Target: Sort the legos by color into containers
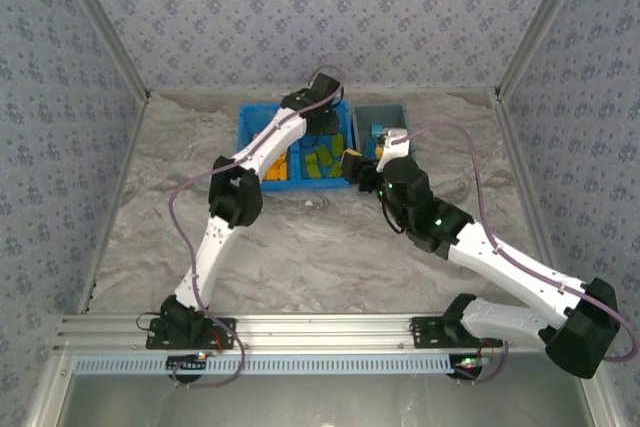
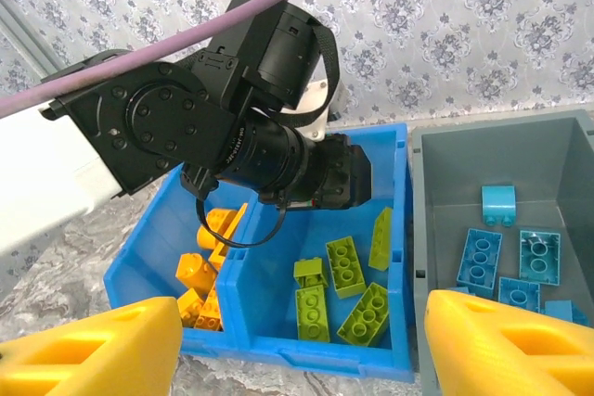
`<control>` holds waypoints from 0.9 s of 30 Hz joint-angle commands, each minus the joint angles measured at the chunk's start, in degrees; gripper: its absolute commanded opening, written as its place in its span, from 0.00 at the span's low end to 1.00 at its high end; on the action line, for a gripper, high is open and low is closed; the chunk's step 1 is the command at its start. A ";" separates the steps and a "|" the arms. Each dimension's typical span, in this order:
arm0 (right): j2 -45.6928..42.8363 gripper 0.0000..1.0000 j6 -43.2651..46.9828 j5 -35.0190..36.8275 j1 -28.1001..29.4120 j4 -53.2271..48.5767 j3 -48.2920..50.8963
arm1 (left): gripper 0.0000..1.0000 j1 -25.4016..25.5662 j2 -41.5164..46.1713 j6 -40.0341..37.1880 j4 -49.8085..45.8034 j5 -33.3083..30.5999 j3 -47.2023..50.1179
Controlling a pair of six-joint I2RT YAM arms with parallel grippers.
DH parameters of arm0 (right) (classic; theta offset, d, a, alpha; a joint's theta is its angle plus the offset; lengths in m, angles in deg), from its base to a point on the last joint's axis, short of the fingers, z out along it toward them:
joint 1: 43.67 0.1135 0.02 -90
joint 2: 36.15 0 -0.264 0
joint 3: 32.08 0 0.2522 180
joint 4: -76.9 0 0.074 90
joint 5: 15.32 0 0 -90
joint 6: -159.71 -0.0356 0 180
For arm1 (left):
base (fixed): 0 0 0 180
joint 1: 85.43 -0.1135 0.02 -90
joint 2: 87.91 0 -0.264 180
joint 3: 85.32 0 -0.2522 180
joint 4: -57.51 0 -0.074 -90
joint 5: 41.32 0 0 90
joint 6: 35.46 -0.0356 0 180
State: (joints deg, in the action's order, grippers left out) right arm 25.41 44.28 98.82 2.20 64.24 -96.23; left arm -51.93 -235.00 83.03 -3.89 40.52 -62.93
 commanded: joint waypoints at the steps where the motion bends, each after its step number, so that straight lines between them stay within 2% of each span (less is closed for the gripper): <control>1: 0.03 0.72 -1.45 -0.94 -0.48 0.84 0.36 | 0.35 0.33 -1.59 -0.65 -2.29 -0.30 -2.27; 5: -0.07 0.72 -1.58 -1.20 -0.56 0.11 0.31 | 0.36 0.34 -1.99 0.24 -3.13 0.03 -2.23; 8: -0.53 0.73 -1.58 -1.20 -0.65 -0.86 0.49 | 0.48 0.61 -0.53 0.43 -4.40 -0.90 -2.35; 12: -1.78 0.73 -1.71 -1.13 -0.68 -1.88 0.91 | 0.57 1.24 2.69 0.23 -5.81 -0.89 -2.32; 18: -4.89 0.74 -0.35 1.00 -0.78 -8.38 -1.83 | 0.59 2.98 12.50 1.20 -6.84 -2.35 -1.70; 19: -5.37 0.76 -0.53 2.30 -1.00 -11.47 -3.19 | 0.63 3.31 15.68 1.67 -6.89 -3.22 -0.58; 20: -5.57 0.80 -1.23 3.71 -1.62 -15.73 -5.36 | 0.70 3.71 19.29 2.21 -6.50 -4.01 1.64; 21: -5.54 0.85 -2.44 5.03 -2.38 -20.54 -7.52 | 0.81 3.90 23.20 2.40 -5.25 -4.08 4.81; 22: -5.22 0.92 -4.15 5.51 -3.89 -26.47 -10.12 | 0.99 3.87 28.26 2.45 -3.03 -3.26 9.36; 23: -4.98 1.00 -3.62 3.52 -6.38 -30.29 -12.07 | 1.00 3.52 33.40 2.45 -0.28 -1.43 15.49; 25: -5.35 1.00 0.21 -1.42 -9.16 -32.70 -14.19 | 1.00 1.87 43.19 3.84 2.96 2.18 26.77; 27: -7.19 1.00 2.51 0.19 -9.37 -34.39 -14.83 | 1.00 0.75 53.05 3.75 4.88 1.14 39.06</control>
State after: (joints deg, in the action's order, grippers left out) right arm 20.52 43.65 99.28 -6.59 39.11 -108.84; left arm -48.83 -192.27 85.63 -1.51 41.00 -33.88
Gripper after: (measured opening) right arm 0.999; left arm 0.994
